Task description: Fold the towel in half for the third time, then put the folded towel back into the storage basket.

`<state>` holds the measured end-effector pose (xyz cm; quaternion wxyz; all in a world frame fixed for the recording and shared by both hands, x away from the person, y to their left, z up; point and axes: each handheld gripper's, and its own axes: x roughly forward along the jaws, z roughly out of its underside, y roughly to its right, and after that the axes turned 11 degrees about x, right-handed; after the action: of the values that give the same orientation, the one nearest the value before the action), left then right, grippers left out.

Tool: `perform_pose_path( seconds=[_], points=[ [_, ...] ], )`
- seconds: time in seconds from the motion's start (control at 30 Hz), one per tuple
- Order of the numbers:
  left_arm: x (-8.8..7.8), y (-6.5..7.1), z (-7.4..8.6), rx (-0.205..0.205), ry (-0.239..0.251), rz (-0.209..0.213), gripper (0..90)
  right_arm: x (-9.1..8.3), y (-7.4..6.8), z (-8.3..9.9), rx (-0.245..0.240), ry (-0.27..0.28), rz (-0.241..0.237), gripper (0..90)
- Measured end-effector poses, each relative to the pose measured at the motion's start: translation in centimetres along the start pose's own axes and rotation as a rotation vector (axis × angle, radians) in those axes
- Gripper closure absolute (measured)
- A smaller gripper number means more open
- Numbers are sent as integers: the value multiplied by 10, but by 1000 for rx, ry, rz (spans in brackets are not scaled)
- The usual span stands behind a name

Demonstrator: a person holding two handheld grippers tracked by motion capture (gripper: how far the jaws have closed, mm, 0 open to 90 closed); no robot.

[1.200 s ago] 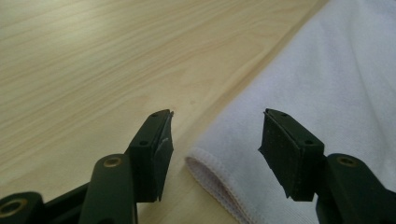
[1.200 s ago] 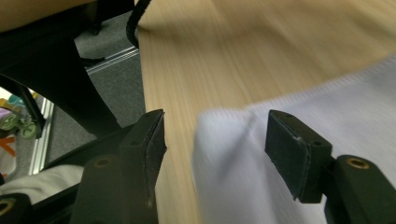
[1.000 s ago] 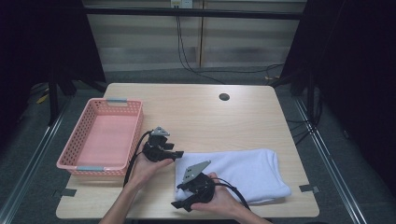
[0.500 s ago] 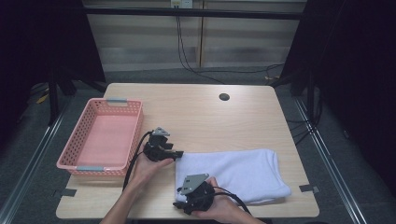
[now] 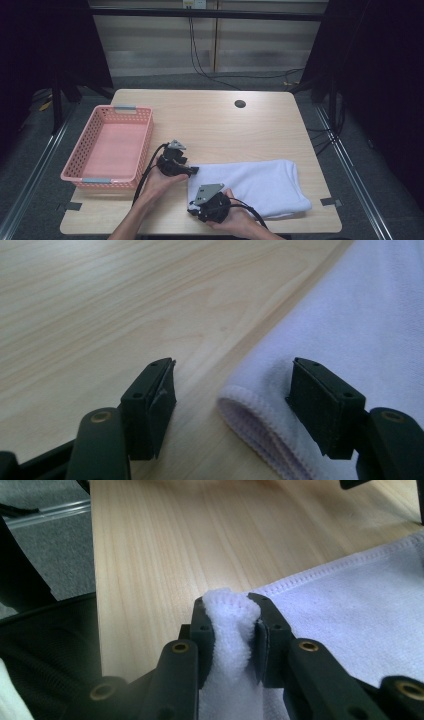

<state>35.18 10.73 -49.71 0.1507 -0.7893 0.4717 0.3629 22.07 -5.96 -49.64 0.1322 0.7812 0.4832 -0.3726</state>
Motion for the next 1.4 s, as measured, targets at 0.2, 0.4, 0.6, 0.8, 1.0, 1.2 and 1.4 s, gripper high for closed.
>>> perform_pose_path(
  seconds=[0.2,0.4,0.6,0.8,1.0,1.2,1.4],
  points=[
    [0,6,-2,30,-7,65,730,0,5,-1,28,-1,-31,773],
    [-2,-2,-2,-55,51,113,798,-9,14,-9,114,20,-79,794],
    [-15,-4,-12,-110,143,135,802,-21,20,-16,143,65,-97,793],
    [-28,-6,-20,-111,170,125,805,-32,25,-25,179,106,-133,794],
    [-42,-13,-18,-135,185,115,806,-37,24,-38,184,139,-153,795],
    [-54,-14,-19,-157,204,91,807,-43,18,-55,175,174,-167,796],
    [-70,-18,-37,-145,224,60,807,-51,22,-71,173,222,-176,797]
  ],
)
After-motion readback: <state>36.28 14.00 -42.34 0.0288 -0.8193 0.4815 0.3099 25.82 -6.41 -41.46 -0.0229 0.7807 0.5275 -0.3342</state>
